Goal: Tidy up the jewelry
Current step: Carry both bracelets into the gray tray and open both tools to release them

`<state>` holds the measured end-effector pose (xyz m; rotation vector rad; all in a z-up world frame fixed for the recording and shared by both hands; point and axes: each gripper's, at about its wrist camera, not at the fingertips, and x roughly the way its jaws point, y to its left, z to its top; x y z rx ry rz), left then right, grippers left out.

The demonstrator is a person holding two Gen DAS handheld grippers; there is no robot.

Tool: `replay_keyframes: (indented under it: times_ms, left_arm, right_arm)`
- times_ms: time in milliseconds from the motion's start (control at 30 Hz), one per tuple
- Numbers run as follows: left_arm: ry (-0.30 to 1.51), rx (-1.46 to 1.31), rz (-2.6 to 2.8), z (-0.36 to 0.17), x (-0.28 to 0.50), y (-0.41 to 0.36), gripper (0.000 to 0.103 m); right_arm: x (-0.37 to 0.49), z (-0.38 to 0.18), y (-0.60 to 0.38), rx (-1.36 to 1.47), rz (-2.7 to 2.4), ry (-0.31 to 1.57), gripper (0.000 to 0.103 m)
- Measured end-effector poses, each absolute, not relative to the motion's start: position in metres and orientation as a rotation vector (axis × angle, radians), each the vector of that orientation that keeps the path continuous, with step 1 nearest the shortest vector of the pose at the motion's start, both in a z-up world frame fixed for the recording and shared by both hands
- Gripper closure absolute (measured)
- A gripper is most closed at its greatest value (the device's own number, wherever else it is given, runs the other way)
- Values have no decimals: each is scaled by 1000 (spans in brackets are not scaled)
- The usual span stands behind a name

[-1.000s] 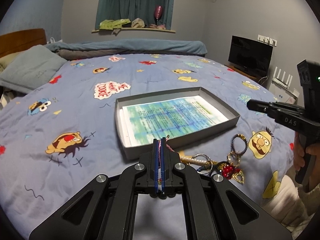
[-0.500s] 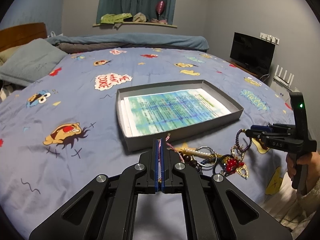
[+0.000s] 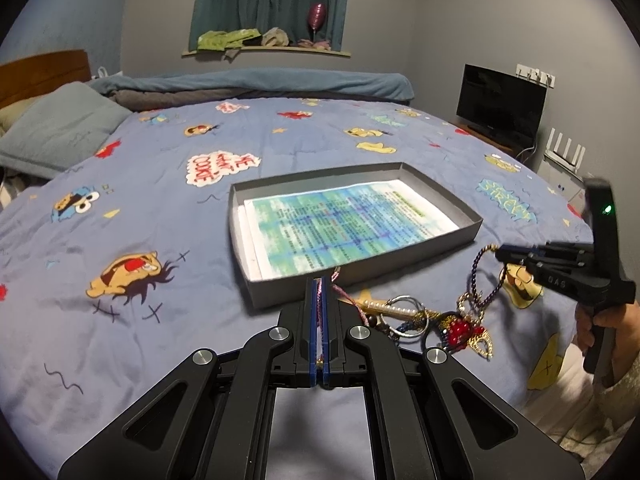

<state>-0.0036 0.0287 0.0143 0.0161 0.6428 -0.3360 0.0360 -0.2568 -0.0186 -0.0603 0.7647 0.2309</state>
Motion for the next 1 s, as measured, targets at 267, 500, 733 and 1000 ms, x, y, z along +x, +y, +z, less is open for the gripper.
replay_keyframes:
  times_ms: [267, 500, 733, 1000]
  left_arm:
    - [581, 49, -348, 45, 10, 23, 100]
    - [558, 26, -316, 70, 65, 27, 101]
    - [641, -16, -308, 53, 133, 22, 100]
    - [734, -118, -259, 10, 182, 27, 100]
  right_arm:
    - [48, 36, -239, -125, 266, 621, 96]
    - [91, 60, -233, -93, 270, 581, 96]
    - [158, 50, -221, -64, 254, 607, 96]
    - [209, 13, -216, 5, 238, 703, 96]
